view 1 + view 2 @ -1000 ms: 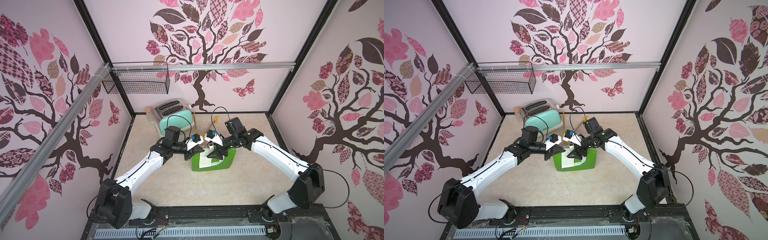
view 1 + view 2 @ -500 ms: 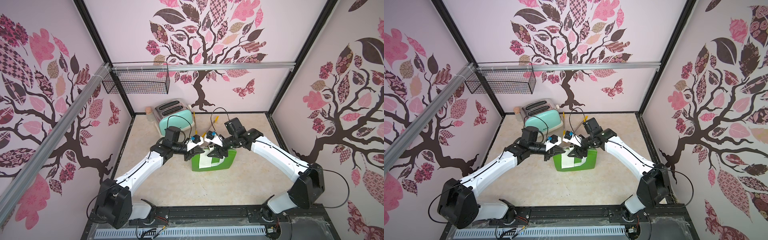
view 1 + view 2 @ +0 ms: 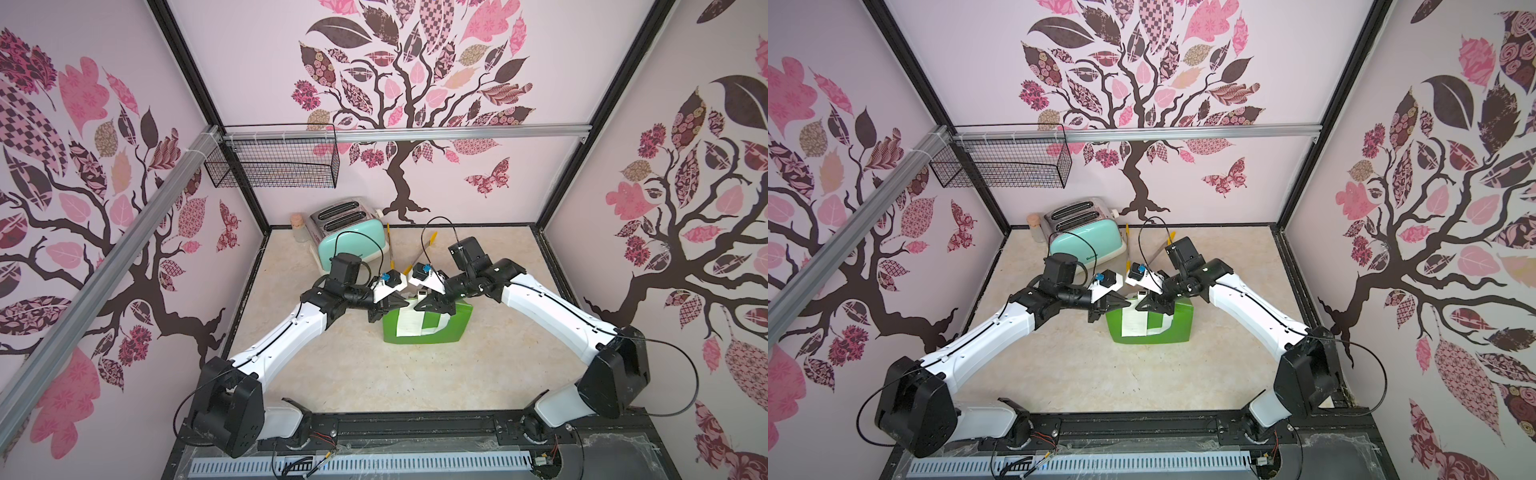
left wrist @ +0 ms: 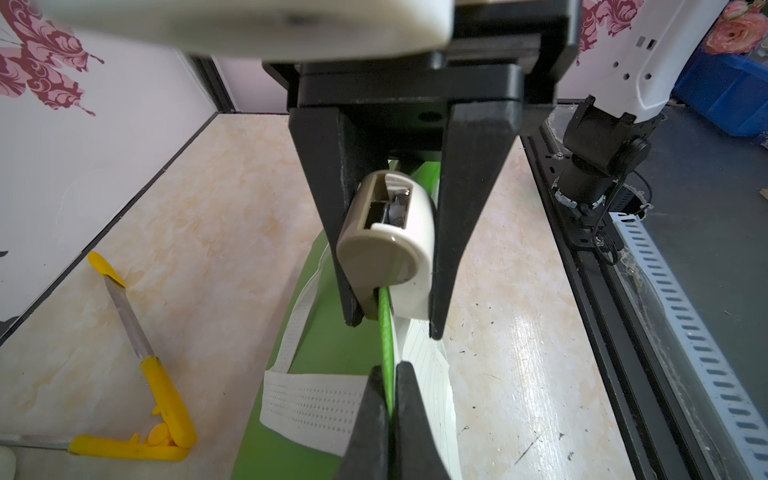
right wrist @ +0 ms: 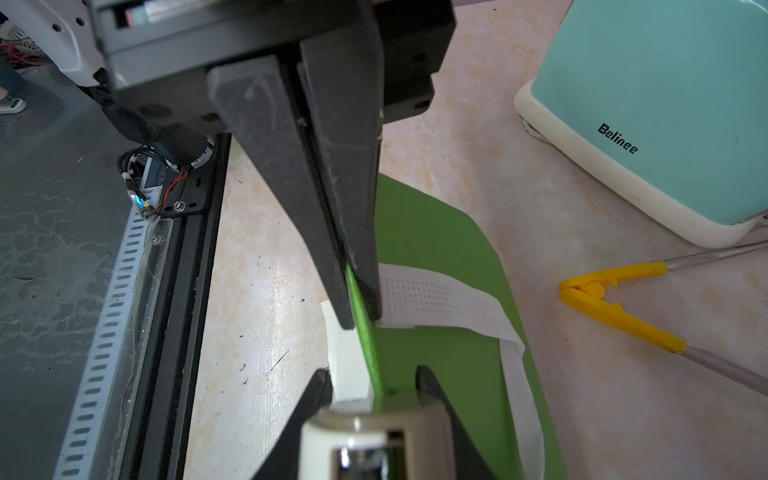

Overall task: Staple the receipts to the bags
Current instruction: Staple the receipt to the takeout bag, then pick up the stapler from the takeout bag.

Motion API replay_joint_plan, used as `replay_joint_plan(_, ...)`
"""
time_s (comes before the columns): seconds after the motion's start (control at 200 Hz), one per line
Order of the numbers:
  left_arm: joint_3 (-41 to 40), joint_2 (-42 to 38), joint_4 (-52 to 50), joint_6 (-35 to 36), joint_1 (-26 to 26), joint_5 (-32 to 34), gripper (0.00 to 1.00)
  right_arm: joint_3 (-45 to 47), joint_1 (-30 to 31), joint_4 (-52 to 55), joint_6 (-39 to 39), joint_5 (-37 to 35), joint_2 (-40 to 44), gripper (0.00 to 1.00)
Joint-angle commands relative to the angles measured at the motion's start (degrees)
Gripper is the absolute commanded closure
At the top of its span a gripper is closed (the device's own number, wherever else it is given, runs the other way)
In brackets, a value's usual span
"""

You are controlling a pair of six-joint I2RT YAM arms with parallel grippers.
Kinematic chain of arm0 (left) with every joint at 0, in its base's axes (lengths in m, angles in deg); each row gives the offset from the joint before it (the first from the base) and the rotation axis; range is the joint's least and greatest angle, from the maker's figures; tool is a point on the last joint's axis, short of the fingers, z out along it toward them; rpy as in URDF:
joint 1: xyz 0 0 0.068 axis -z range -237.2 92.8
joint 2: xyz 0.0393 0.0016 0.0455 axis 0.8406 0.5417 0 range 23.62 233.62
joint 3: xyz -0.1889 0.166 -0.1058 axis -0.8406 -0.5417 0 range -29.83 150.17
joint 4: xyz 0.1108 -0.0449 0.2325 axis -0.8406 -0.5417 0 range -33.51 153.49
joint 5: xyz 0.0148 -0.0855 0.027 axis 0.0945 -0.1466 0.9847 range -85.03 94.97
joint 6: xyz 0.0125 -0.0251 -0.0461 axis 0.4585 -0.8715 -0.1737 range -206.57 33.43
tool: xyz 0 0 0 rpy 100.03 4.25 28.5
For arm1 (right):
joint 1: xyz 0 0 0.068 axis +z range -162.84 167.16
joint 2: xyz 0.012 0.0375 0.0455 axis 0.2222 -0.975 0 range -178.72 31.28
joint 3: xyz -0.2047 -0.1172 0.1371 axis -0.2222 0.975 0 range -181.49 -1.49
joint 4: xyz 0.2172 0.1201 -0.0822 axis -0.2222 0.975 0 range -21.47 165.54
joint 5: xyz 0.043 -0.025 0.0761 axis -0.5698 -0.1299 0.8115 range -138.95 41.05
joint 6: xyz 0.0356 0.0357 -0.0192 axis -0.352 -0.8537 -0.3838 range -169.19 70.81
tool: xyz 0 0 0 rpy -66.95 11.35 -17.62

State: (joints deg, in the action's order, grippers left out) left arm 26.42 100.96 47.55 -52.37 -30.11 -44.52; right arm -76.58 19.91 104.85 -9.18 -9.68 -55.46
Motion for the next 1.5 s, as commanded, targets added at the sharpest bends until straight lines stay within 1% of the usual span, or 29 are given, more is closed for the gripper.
replay_joint_plan(0.0, -0.04, 0.00, -2.06, -0.22, 0.28, 0.91, 1.00, 2.41, 0.47, 1.46, -1.92, -0.13, 0.06, 0.82)
replay_joint_plan(0.02, -0.02, -0.02, -1.94, -0.28, 0.24, 0.98, 1.00, 2.41, 0.47, 1.31, -2.28, -0.19, 0.08, 0.72)
replay_joint_plan(0.065, -0.05, 0.04, -1.73, -0.63, 0.28, 1.16, 1.00, 2.36, 0.47, 0.70, -3.12, -0.19, 0.32, 0.62)
replay_joint_plan(0.09, 0.00, 0.08, -1.64, -0.80, 0.24, 1.22, 1.00, 2.32, 0.47, -0.01, -4.01, -0.42, 0.61, 0.43)
replay_joint_plan(0.105, 0.00, 0.09, -1.58, -0.83, 0.29, 1.24, 1.00, 2.43, 0.47, -0.74, -4.75, -0.64, 0.82, 0.37)
replay_joint_plan(0.19, -0.05, 0.08, -1.08, -1.35, 0.24, 1.34, 1.00, 2.67, 0.34, -3.46, -7.14, -0.85, 2.46, 0.26)
replay_joint_plan(0.21, -0.01, 0.09, -1.02, -1.49, 0.24, 1.41, 1.00, 2.84, 0.38, -4.43, -8.13, -0.93, 3.04, 0.24)
replay_joint_plan(0.285, -0.15, 0.10, -0.18, -2.29, 0.32, 1.95, 1.00, 3.21, 0.38, -7.87, -11.99, -1.66, 5.18, 0.24)
replay_joint_plan(0.395, -0.34, 0.09, 1.11, -3.77, 0.33, 3.05, 1.00, 3.75, 0.38, -13.85, -21.53, -8.20, 8.67, 0.23)
replay_joint_plan(0.49, -0.60, -0.04, 3.34, -6.24, 0.33, 4.00, 1.00, 2.42, 0.38, -14.11, -27.48, -11.65, 10.53, 0.25)
replay_joint_plan(0.515, -0.53, -0.09, 3.94, -6.97, 0.40, 4.44, 1.00, 2.31, 0.38, -14.48, -30.61, -13.09, 11.04, 0.25)
replay_joint_plan(0.545, -0.62, -0.01, 5.01, -8.30, 0.42, 4.89, 1.00, 2.30, 0.46, -14.85, -33.92, -15.21, 11.59, 0.28)
replay_joint_plan(0.61, -0.70, 0.07, 6.81, -10.19, 0.42, 5.54, 1.00, 2.20, 0.67, -14.90, -39.22, -15.99, 12.75, 0.29)
replay_joint_plan(0.67, -0.99, 0.05, 7.93, -11.10, 0.51, 5.80, 1.00, 3.11, 2.80, -15.62, -43.21, -22.64, 14.21, 0.30)
replay_joint_plan(0.73, -1.08, 0.00, 8.21, -11.23, 0.59, 5.83, 1.00, 3.59, 5.49, -15.87, -44.41, -25.48, 15.15, 0.32)
replay_joint_plan(0.785, -1.13, -0.13, 8.22, -11.06, 0.68, 5.73, 1.00, 3.92, 8.53, -16.31, -48.17, -33.69, 15.46, 0.34)
replay_joint_plan(0.83, -1.15, -0.18, 8.24, -10.97, 0.77, 5.73, 1.00, 3.53, 9.36, -15.50, -51.05, -35.39, 15.14, 0.37)
replay_joint_plan(0.85, -1.14, -0.17, 8.21, -10.95, 0.77, 5.85, 1.00, 3.35, 9.70, -15.01, -52.79, -37.22, 14.99, 0.38)
replay_joint_plan(0.88, -1.24, -0.23, 8.24, -10.97, 0.81, 5.83, 1.00, 3.25, 10.47, -14.25, -55.54, -41.28, 14.62, 0.38)
replay_joint_plan(0.905, -1.27, -0.32, 8.21, -10.99, 0.86, 5.77, 1.00, 3.24, 10.93, -13.72, -57.06, -43.24, 14.47, 0.37)
replay_joint_plan(0.941, -1.31, -0.22, 8.29, -10.99, 0.86, 5.75, 1.00, 3.57, 11.58, -13.47, -57.83, -44.25, 14.37, 0.38)
replay_joint_plan(1.006, -1.32, -0.19, 8.12, -10.96, 0.86, 5.74, 1.00, 4.45, 13.29, -13.54, -58.64, -48.35, 14.04, 0.39)
replay_joint_plan(1.081, -1.31, -0.09, 8.13, -10.98, 0.86, 5.64, 1.00, 4.82, 13.89, -13.59, -59.47, -49.57, 13.37, 0.39)
replay_joint_plan(1.226, -1.29, 0.00, 8.04, -10.82, 0.87, 5.64, 1.00, 3.92, 15.15, -13.29, -60.34, -51.60, 11.49, 0.44)
replay_joint_plan(1.436, -0.75, 0.44, 7.33, -10.80, 0.86, 5.88, 1.00, 0.58, 18.32, -9.06, -59.89, -56.82, 7.44, 0.45)
replay_joint_plan(1.496, -0.70, 0.49, 7.05, -10.65, 0.90, 5.95, 1.00, 0.56, 18.90, -8.83, -59.96, -58.41, 7.04, 0.49)
